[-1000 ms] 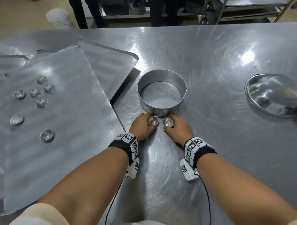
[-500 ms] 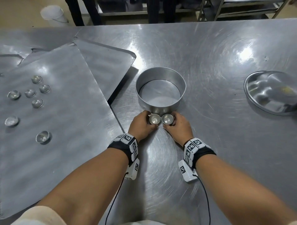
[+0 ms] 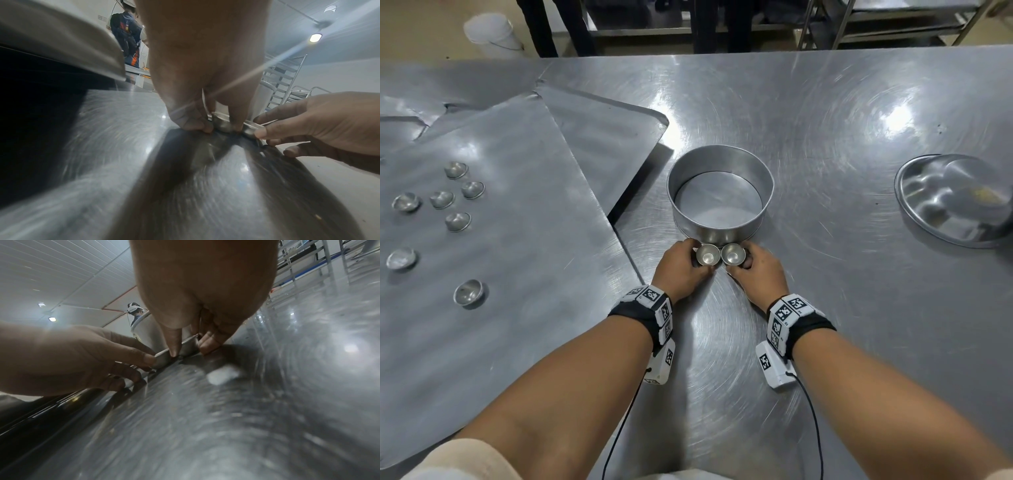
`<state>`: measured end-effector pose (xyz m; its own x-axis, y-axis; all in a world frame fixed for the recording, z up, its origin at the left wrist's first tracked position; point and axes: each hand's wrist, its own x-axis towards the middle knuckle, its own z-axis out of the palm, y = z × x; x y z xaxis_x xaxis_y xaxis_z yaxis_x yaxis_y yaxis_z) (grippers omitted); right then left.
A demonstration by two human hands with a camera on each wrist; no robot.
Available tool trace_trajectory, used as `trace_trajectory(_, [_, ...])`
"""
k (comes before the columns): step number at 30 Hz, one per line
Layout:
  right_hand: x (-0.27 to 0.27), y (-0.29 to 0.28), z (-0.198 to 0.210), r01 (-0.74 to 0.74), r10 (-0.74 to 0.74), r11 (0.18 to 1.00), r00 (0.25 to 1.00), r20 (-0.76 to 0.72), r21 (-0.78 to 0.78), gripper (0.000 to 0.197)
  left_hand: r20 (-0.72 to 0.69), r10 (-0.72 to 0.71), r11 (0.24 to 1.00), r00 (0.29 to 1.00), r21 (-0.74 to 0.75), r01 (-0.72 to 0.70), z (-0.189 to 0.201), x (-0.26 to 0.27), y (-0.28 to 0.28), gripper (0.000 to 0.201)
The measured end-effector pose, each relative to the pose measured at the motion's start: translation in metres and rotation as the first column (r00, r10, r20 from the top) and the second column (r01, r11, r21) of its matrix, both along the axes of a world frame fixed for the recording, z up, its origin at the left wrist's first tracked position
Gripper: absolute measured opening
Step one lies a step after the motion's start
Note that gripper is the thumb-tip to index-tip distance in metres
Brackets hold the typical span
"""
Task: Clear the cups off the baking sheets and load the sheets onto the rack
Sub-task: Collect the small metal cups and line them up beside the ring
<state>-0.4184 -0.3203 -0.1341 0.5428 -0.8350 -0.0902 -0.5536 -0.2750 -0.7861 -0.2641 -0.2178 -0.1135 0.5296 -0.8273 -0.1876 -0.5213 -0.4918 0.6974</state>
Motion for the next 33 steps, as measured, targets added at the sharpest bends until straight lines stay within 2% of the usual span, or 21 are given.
trace_trajectory(11, [-0.005,0.002,0.016,-0.010,0.011,0.997,1.000,-0.021,0.079,0.036,-0.010,-0.010,0.999,1.000,0.030,0.011,0.001,0.003,0.002,0.054])
trace_trajectory(17, [-0.006,0.007,0.036,0.020,-0.027,0.998,0.994,-0.110,-0.063,0.033,0.018,-0.069,0.994,0.997,0.089,0.067,0.019,0.004,0.015,0.062])
trace_trajectory(22, [0.010,0.026,0.071,0.001,-0.002,0.994,1.000,-0.009,-0.113,0.019,0.066,-0.092,0.995,0.994,0.038,0.089,0.053,0.010,0.034,0.052])
trace_trajectory(27, [0.042,0.055,0.108,-0.142,0.149,0.977,0.988,0.032,-0.157,0.017,0.107,-0.025,1.000,0.994,-0.012,0.026,0.090,0.047,0.084,0.043])
trace_trajectory(30, [0.070,0.078,0.125,-0.308,0.305,0.939,0.951,-0.040,-0.155,0.028,0.140,0.055,0.998,0.989,0.003,-0.056,0.102,0.079,0.126,0.040])
trace_trajectory(33, [0.106,0.107,0.136,-0.479,0.465,0.874,0.873,-0.150,-0.081,0.038,0.155,0.134,0.989,0.979,0.040,-0.142,0.107,0.111,0.171,0.040])
